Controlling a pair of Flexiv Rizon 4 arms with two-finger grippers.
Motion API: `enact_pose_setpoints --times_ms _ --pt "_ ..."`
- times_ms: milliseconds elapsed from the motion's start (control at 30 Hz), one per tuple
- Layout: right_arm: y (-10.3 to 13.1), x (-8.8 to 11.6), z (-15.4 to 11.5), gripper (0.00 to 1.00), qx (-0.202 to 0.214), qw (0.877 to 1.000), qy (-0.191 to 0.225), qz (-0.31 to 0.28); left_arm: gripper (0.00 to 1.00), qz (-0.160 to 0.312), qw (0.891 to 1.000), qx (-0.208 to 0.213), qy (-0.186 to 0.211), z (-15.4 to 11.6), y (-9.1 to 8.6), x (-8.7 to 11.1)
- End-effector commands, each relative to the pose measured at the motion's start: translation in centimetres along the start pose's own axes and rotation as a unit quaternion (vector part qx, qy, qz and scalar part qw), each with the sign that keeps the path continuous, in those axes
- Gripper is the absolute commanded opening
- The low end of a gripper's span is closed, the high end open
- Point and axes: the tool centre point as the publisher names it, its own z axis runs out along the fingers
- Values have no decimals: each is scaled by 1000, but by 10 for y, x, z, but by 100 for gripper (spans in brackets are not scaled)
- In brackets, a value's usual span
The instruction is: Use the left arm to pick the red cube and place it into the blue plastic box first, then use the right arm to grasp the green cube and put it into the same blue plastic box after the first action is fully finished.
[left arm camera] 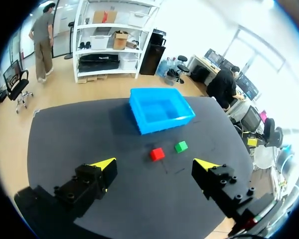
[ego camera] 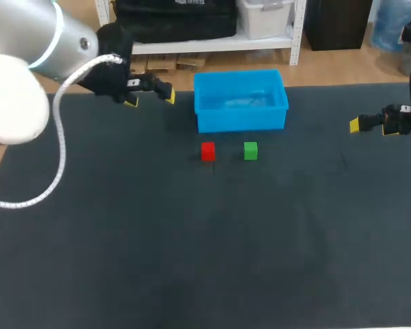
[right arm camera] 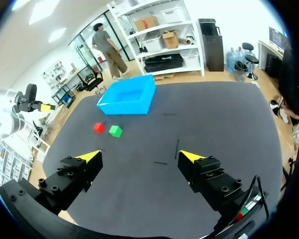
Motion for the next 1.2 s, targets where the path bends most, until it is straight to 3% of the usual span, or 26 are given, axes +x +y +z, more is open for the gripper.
enact_pose_setpoints --times_ms 33,433,933,1200 --pt "0 0 0 100 0 1000 0 0 100 3 999 -41 25 10 -10 -12" --pt "0 0 0 100 0 1000 0 0 100 -13 994 -81 74 27 -27 -23" --pt "0 0 0 100 0 1000 0 0 100 -35 979 -145 138 47 -36 -38" --pt "0 0 0 100 0 1000 0 0 100 -61 971 -157 167 59 -41 -41"
